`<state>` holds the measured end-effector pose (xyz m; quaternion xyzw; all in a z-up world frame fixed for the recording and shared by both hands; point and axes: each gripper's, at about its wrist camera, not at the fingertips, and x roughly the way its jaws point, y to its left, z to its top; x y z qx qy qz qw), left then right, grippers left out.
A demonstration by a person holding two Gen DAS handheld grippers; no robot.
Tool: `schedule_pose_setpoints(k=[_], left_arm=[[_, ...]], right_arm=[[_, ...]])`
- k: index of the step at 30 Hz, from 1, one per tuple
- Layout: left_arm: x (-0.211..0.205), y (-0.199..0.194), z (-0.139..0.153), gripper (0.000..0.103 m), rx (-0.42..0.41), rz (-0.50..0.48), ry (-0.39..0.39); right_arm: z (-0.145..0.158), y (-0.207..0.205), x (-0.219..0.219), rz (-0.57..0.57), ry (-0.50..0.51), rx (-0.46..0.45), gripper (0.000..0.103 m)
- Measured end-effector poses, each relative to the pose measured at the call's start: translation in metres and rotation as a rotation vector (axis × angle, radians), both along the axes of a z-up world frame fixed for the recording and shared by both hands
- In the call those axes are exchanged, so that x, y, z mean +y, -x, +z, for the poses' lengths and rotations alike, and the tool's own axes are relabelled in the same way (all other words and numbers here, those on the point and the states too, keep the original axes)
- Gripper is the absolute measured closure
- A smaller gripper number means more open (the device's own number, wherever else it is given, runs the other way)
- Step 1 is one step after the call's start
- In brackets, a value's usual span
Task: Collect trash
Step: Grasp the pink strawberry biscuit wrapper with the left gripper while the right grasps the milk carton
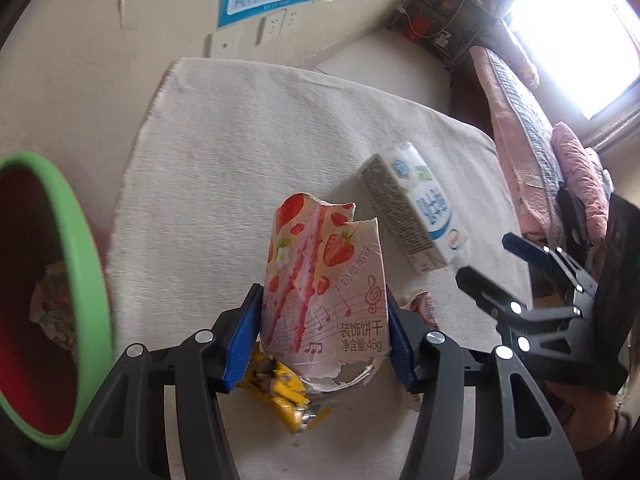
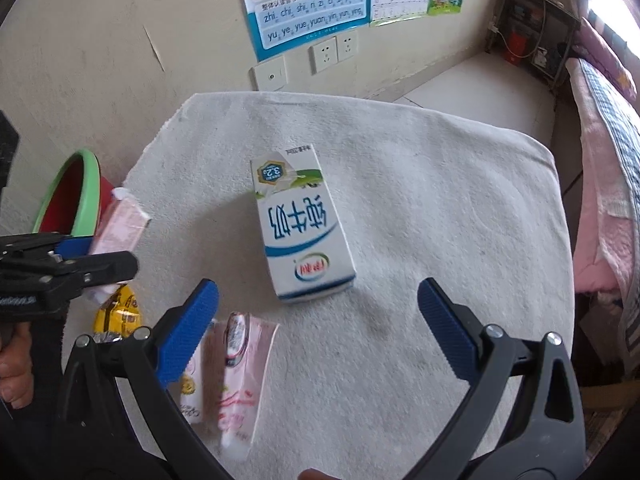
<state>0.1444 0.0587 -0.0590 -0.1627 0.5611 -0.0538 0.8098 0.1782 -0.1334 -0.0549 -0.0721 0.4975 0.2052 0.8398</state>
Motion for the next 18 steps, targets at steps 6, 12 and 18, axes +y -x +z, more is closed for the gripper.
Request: schedule_pose_setpoints(k=[6, 12, 18], left_arm=[[0.010, 0.003, -0.008, 0.049, 0.005, 0.021, -0.011], [0.016, 0.004, -0.012, 0.049, 0.003, 0.030, -0.010], [0.014, 0.004, -0.011, 0.049, -0.009, 0.024, -0.019]], right_arm=[[-0.013, -0.016, 0.014, -0.011, 0.032, 0.003, 0.006], [-0.031, -0.026, 0.026, -0.010, 0.049, 0.039, 0.015], [-0.039, -0.026, 0.030, -0.005, 0.062, 0.052, 0.046]])
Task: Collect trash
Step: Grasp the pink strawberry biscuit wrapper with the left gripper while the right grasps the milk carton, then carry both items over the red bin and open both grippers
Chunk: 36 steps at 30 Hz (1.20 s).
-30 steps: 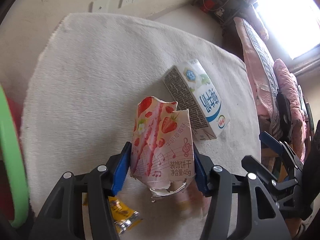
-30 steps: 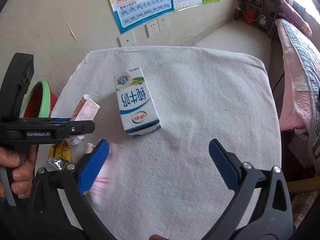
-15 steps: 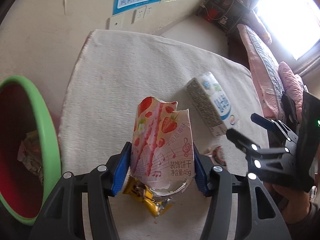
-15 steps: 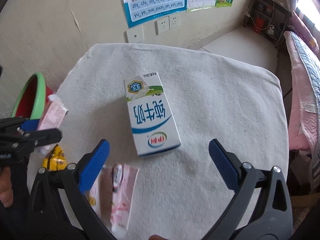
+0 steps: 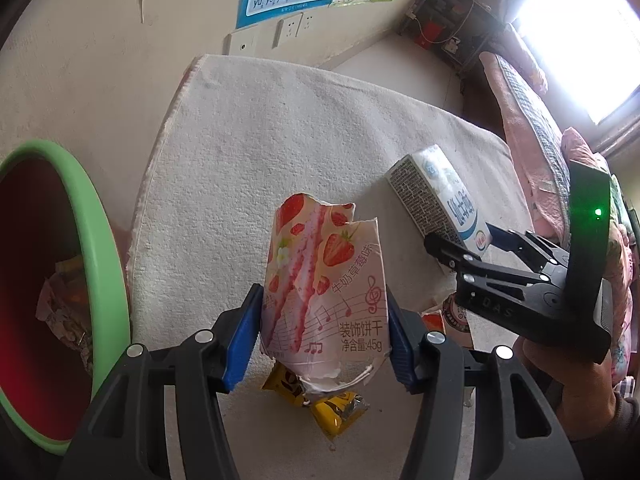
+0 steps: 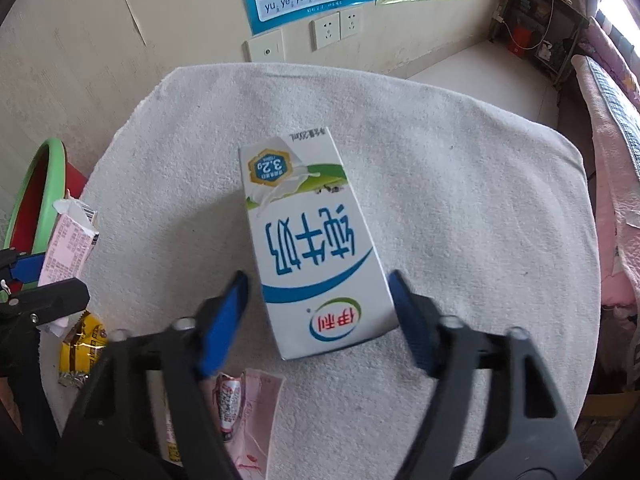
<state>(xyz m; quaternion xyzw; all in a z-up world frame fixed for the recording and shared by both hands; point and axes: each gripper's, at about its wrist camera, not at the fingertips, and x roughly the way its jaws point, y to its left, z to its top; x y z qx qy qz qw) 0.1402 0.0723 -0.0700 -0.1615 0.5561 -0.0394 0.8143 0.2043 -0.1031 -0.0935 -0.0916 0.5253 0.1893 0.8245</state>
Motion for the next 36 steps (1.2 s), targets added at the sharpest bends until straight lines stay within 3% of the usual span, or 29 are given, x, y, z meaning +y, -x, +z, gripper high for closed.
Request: schedule_pose_setpoints(k=[15, 36], left_arm=[[-0.006, 0.013, 0.005, 0.049, -0.015, 0.004, 0.001], [-0.026, 0.042, 0.044, 0.049, -0.092, -0.035, -0.023]], right_arm=[[0.034, 0.019, -0.041, -0.076, -0.048, -0.065, 0.050], [0.070, 0.074, -0.059, -0.110, -0.092, -0.127, 0.050]])
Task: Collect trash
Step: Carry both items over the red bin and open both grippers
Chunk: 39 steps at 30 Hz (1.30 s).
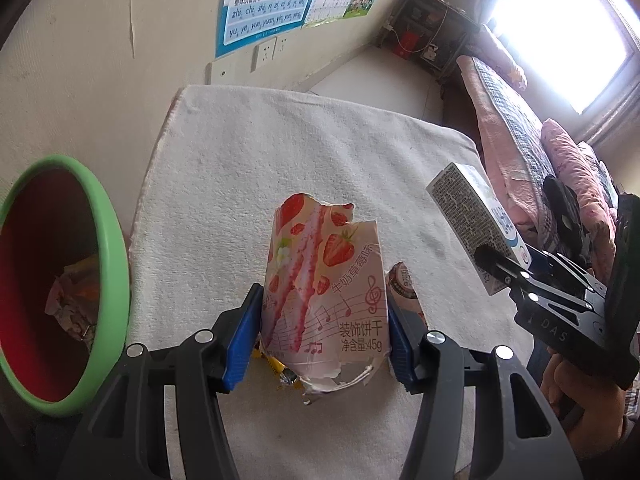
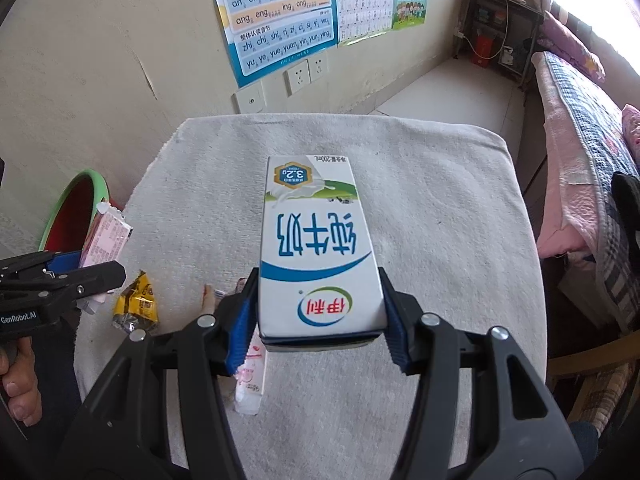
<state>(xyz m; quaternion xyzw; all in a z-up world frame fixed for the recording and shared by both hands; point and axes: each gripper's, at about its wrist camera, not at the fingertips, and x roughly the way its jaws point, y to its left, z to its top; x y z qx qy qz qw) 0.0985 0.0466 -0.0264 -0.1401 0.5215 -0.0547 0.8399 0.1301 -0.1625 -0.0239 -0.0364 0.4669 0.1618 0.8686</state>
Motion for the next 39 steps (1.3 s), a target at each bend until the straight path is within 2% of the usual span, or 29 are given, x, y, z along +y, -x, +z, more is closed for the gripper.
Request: schedule_pose_setpoints(k=[10, 16, 31, 39], left_arm=[[0.022, 0.014, 0.015, 0.049, -0.036, 0.041, -0.008], [0.053, 0.024, 0.024, 0.049, -0.057, 0.097, -0.015], [0.163, 0.065, 0.038, 0.049, -0.072, 0.311, -0.053], [0.217, 0.087, 0.037, 0.049, -0.051, 0.397, -0.057]], right_arm=[[0.015, 0.013, 0.023, 0.034, -0.016, -0.029, 0.050], [0.024, 0.020, 0.052, 0.084, -0.036, -0.038, 0.050], [0.043, 0.032, 0.176, 0.303, -0.102, -0.049, 0.050], [0.037, 0.036, 0.236, 0.398, -0.112, -0.022, 0.050]])
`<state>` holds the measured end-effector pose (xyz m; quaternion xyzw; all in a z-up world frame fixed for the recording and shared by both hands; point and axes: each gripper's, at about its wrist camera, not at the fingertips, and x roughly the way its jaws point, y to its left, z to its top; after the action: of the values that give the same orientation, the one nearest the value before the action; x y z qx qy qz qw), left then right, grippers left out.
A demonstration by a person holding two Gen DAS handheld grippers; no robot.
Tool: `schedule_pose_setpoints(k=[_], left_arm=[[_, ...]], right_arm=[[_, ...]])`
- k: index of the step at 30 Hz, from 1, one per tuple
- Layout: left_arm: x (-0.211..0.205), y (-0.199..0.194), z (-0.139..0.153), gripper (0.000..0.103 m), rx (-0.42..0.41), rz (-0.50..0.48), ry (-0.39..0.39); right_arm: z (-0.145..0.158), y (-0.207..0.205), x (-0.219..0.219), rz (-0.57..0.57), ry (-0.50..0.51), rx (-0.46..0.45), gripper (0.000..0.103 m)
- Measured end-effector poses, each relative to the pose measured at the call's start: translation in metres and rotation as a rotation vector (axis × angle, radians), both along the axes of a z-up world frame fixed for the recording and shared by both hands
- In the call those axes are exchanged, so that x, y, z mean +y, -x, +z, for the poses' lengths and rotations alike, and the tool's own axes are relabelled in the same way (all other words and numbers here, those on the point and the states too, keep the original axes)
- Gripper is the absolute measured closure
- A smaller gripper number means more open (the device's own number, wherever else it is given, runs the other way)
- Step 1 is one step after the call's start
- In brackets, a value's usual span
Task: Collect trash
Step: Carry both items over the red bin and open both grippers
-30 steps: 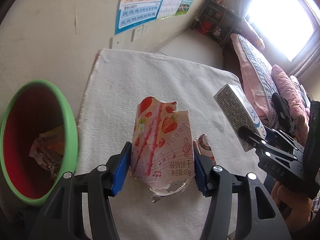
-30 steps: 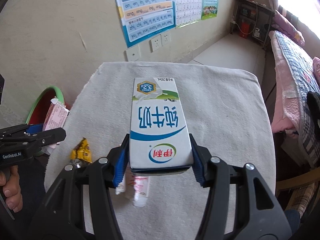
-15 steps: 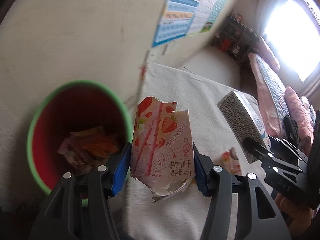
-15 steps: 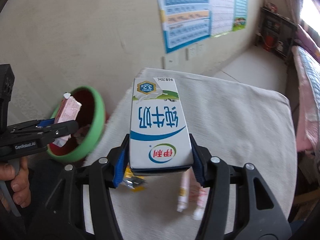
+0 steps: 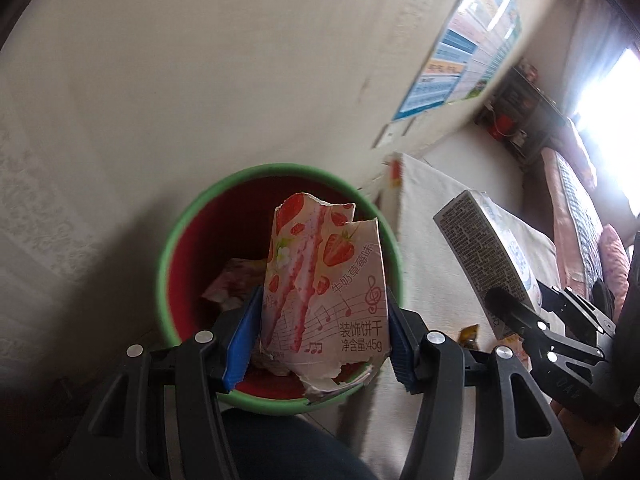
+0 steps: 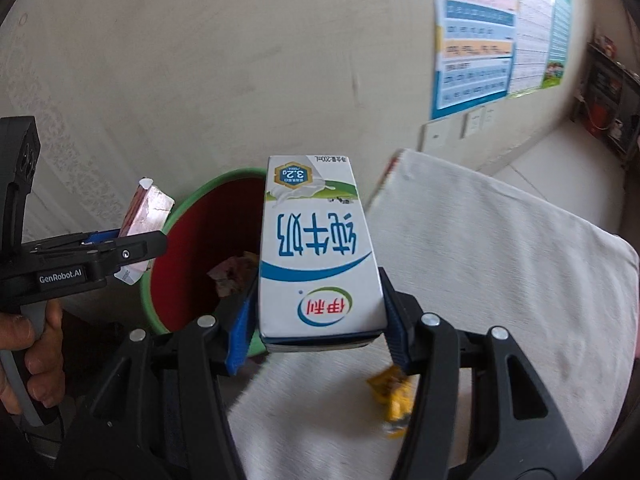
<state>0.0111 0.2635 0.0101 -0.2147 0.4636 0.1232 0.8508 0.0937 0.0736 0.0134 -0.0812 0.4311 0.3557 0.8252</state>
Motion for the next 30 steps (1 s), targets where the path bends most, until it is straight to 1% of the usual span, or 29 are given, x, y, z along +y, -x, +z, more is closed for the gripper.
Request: schedule_pose_setpoints(k=[3, 6, 8, 13, 19, 21, 22, 23, 24, 25, 26, 27, 30], left_arm=[[0.014, 0.005, -0.005, 0.049, 0.015, 0.019, 0.012], [0.018, 0.008, -0.007, 0.049, 0.016, 0.028, 0.028], [0.019, 0.009, -0.008, 0.049, 0.017, 0.027, 0.022], [0.027, 0.015, -0.010, 0.049, 0.016, 0.046, 0.031], [0.041, 0.017, -0.006, 0.048, -0.002, 0.055, 0.051], [0.043, 0.014, -0.003, 0.042, -0.010, 0.059, 0.050], [0.043, 0.013, -0.002, 0.039, -0.014, 0.062, 0.047], [0.044, 0.013, -0.002, 0.029, -0.016, 0.068, 0.046], [0.045, 0.013, -0.001, 0.020, -0.028, 0.074, 0.050], [0.045, 0.014, 0.001, 0.017, -0.044, 0.079, 0.055], [0.046, 0.016, 0.002, 0.012, -0.054, 0.090, 0.055], [0.046, 0.018, 0.002, 0.010, -0.058, 0.102, 0.052], [0.048, 0.022, -0.001, 0.008, -0.061, 0.124, 0.066]], right_arm=[[-0.004, 0.005, 0.017, 0.032, 0.005, 0.009, 0.050], [-0.011, 0.007, 0.036, 0.078, 0.009, 0.029, 0.050], [-0.015, 0.007, 0.045, 0.094, 0.024, 0.026, 0.050], [-0.021, 0.008, 0.058, 0.110, 0.041, 0.029, 0.050], [-0.021, 0.007, 0.070, 0.130, 0.049, 0.029, 0.050], [-0.022, 0.007, 0.076, 0.146, 0.052, 0.037, 0.049], [-0.023, 0.008, 0.079, 0.157, 0.054, 0.042, 0.047], [-0.023, 0.009, 0.081, 0.161, 0.060, 0.035, 0.042], [-0.023, 0.011, 0.082, 0.159, 0.071, 0.021, 0.025], [-0.022, 0.012, 0.081, 0.156, 0.074, 0.010, 0.016], [-0.021, 0.014, 0.080, 0.155, 0.071, 0.001, 0.014], [-0.022, 0.014, 0.079, 0.154, 0.075, 0.000, 0.013], [-0.027, 0.014, 0.074, 0.145, 0.090, 0.013, 0.009]])
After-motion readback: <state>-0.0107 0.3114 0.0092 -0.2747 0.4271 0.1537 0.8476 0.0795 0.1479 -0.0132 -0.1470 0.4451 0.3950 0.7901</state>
